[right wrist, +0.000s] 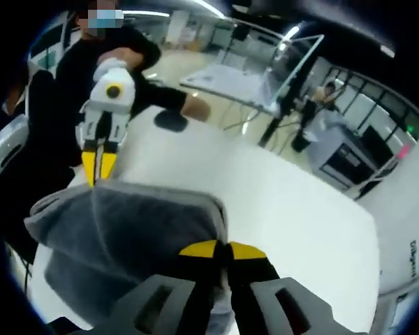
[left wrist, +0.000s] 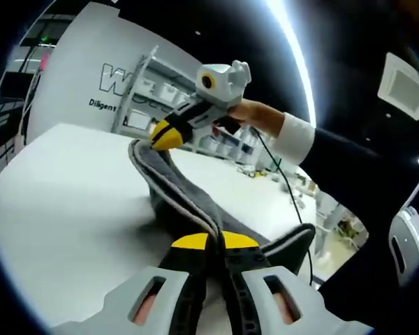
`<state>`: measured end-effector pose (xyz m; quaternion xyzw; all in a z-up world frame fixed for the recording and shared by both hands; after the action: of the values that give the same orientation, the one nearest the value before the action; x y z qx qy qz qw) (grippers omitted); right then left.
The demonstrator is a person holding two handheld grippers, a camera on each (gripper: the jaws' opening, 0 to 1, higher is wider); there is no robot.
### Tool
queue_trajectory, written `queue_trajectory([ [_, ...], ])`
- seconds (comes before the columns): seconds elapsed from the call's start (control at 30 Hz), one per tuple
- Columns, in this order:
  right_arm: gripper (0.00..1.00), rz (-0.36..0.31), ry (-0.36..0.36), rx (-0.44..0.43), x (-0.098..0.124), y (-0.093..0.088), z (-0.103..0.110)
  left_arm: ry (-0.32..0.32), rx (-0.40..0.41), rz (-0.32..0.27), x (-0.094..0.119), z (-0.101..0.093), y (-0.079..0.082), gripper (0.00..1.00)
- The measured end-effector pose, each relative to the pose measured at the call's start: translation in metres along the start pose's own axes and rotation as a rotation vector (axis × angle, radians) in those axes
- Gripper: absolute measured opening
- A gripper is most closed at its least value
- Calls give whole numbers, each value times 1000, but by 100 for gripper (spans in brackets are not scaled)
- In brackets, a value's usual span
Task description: Open the folded towel by lifting each exposed corner and separating the folded layers until the towel lies flat within the target outline without major curled edges
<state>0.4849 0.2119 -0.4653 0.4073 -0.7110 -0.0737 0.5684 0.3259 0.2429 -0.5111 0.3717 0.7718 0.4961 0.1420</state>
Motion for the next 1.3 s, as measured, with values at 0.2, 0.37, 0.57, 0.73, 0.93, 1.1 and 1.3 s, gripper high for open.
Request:
queue_trajectory([
  [0.2, 1, -4, -71, -27, 1, 4, 3, 4, -16, -25, 7, 2, 2, 4],
  [0.37, 1, -41, -134, -30, 6, 11, 3, 12, -19, -47, 15, 8, 6, 4],
  [0.57, 1, -67, -179, -67, 8, 12, 2, 17, -21, -71, 20, 11, 10, 4],
  [0.73, 1, -84, -210, -99, 7, 11, 1, 30, -18, -98, 19, 15, 12, 4],
  [0.93, 1, -122, -259, -102, 7, 12, -4, 50, -17, -122, 21, 24, 15, 4],
  [1.1, 0, -142, -287, -121, 5, 13, -6, 65, -8, -142, 24, 30, 18, 4],
  [1.3, 0, -140, -324, -121, 0, 9, -4, 109, -37, -175, 24, 33, 22, 4],
])
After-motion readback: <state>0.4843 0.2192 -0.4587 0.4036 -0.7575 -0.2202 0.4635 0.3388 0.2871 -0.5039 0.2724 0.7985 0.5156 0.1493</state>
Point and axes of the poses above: the point that each gripper's makers call its tool centre point, and the gripper's own axes: x roughly backward along the fingers, z roughly to its left, y roughly out of its top, the point moved 3 cm from there along x, roughly backward along the fingers, and after that the axes turned 6 degrees about x, right-handed, at the moved point
